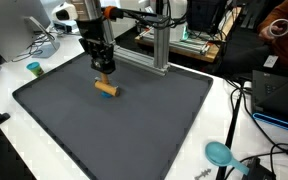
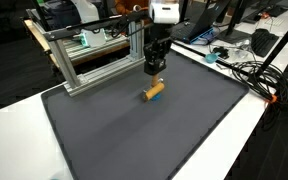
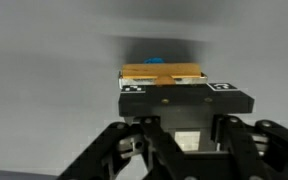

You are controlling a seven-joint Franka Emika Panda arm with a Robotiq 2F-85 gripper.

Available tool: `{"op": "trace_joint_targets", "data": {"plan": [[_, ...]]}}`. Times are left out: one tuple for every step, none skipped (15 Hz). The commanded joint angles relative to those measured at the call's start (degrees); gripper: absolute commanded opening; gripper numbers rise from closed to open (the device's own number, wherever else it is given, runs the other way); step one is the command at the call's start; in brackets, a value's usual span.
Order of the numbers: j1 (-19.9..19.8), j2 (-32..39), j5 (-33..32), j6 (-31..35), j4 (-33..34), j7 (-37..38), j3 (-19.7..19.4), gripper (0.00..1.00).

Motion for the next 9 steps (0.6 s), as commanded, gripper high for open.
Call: {"op": "trace_joint_targets", "data": {"plan": [[-1.04, 2.6, 0.17, -1.94, 2.42, -2.54, 0.19, 0.23], [-0.92, 3.13, -0.19, -1.51, 2.82, -2.15, -0.01, 0.23], [-0.97, 3.81, -0.11, -1.56, 3.36, -2.2, 0.0, 0.23], [-1.07, 4.28, 0.15, -1.98, 3.8, -2.36, 0.1, 0.23], [-0.95, 4.88, -0.21, -3.05, 4.38, -1.99, -0.1, 0.23], [-0.95, 5.31, -0.31, -4.07, 4.84, -1.83, -0.2, 0.23], [-0.95, 5.64, -0.42, -4.96, 5.27, -1.59, -0.31, 0.23], [-1.04, 6.01, -0.34, -5.58, 5.66, -1.48, -0.36, 0.23], [-1.18, 6.31, -0.14, -6.03, 6.07, -1.61, -0.32, 0.23]]}}
